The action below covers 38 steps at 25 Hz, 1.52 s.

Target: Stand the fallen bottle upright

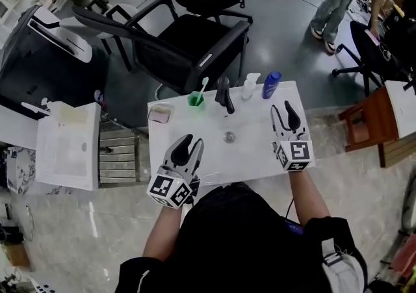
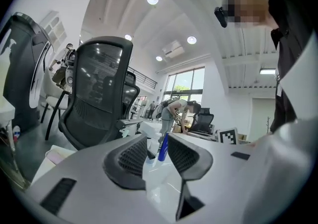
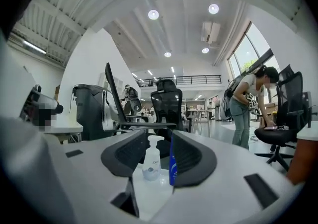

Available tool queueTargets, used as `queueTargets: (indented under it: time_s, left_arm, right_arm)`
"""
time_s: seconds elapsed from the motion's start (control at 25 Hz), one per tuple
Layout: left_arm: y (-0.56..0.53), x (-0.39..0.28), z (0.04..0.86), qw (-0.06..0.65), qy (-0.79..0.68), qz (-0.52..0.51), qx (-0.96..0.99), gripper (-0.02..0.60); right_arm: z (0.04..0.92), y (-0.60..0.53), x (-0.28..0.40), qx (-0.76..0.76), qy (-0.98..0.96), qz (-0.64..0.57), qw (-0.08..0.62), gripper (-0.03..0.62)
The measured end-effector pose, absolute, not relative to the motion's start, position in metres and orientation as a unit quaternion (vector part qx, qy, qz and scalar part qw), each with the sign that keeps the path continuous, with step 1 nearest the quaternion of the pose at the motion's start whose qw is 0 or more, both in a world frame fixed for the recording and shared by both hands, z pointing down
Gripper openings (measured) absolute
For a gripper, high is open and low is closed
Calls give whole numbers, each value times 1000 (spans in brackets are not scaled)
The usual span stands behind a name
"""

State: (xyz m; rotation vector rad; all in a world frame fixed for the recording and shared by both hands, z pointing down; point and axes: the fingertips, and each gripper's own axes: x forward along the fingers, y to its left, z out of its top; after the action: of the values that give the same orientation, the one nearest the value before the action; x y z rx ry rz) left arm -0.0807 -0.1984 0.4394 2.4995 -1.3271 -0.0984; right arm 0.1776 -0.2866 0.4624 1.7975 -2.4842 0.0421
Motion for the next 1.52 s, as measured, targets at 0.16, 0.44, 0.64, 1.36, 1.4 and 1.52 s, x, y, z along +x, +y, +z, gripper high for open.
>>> queueTargets:
  time_s: [0.16,0.44,0.64,1.36,1.4,1.52]
  left_arm:
    - [-175,-87,438,147,-463,-37,873,107]
    - [-139,-103,438,138,-464,-43,874,61]
    - [-127,-110,434,139,-475,-53,867,61]
    - [-149,-75,427,130,-505,-69,851,60]
    - [-151,-72,426,129,-504,-70,851,61]
    - [-156,-67,420,114,-509,-71,850,61]
  right_arm:
    - [449,-244,163,587,-809,8,21,149]
    - [443,-175,146,582,-812,26,22,110]
    - [437,-154,152,583,-812,29,24,89]
    - [434,-168,181,527,-848,59,7,28]
    - [433,-169,180,525,-849,57,5,28]
    - [429,-174,180,522,-851,53,-1,28]
